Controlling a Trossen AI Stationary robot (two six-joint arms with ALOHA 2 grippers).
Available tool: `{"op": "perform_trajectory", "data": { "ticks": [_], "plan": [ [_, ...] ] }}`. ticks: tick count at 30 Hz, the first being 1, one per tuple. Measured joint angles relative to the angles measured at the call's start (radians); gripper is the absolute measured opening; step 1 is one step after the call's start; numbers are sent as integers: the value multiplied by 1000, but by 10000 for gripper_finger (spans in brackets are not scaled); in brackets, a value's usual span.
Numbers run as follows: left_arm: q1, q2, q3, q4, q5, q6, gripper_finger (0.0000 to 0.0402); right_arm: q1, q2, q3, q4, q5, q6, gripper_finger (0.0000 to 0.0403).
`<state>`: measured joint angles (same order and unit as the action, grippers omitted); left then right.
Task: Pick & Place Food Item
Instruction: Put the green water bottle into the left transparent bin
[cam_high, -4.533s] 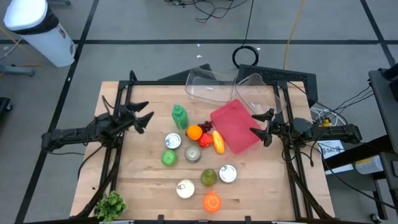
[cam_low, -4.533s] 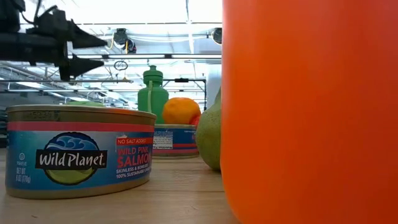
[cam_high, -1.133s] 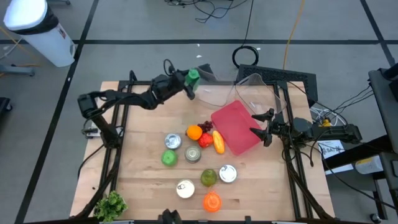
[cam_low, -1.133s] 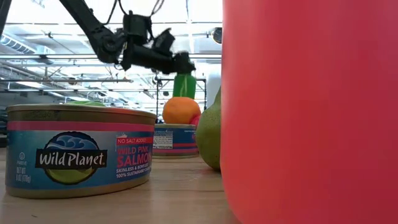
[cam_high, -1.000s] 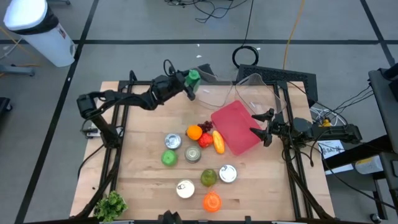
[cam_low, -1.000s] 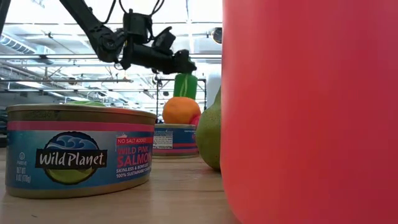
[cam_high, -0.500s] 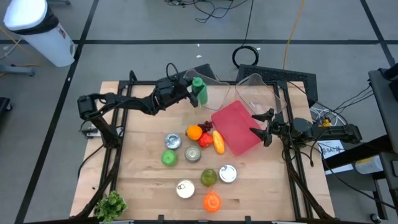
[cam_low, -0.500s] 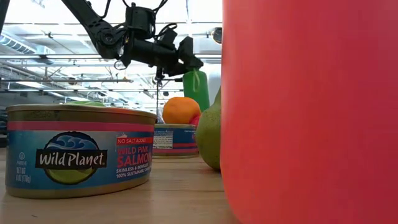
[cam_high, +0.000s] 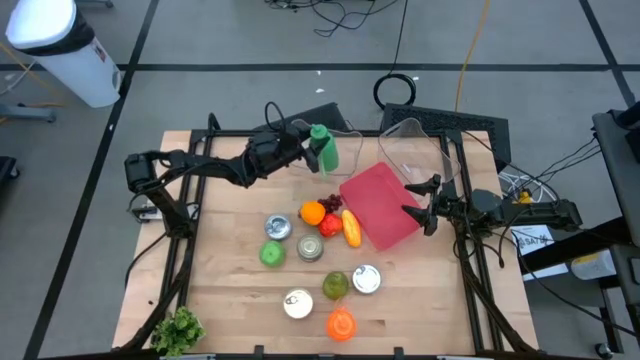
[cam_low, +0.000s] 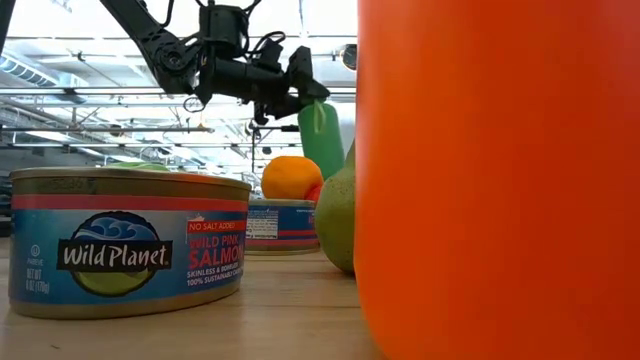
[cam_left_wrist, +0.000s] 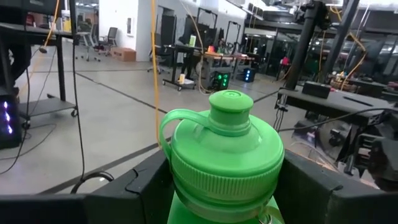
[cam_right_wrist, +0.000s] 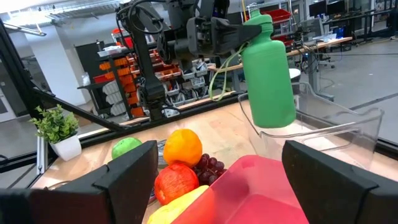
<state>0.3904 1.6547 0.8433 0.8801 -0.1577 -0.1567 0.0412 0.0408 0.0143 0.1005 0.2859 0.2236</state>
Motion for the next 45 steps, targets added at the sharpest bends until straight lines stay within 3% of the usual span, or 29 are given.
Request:
{"op": "perform_trajectory", "data": {
  "ticks": [9,26,33,45],
  "plan": [
    [4,52,34,7,-3,31,234,0,0,0,0,0,0,325],
    [-6,407,443,-4,-10,70,234,0,0,0,0,0,0,326],
    [-1,435,522,-39,-80,130,234,0,0,0,0,0,0,327],
    [44,435,546,-94,-48,48,234,0,0,0,0,0,0,325]
  ]
}}
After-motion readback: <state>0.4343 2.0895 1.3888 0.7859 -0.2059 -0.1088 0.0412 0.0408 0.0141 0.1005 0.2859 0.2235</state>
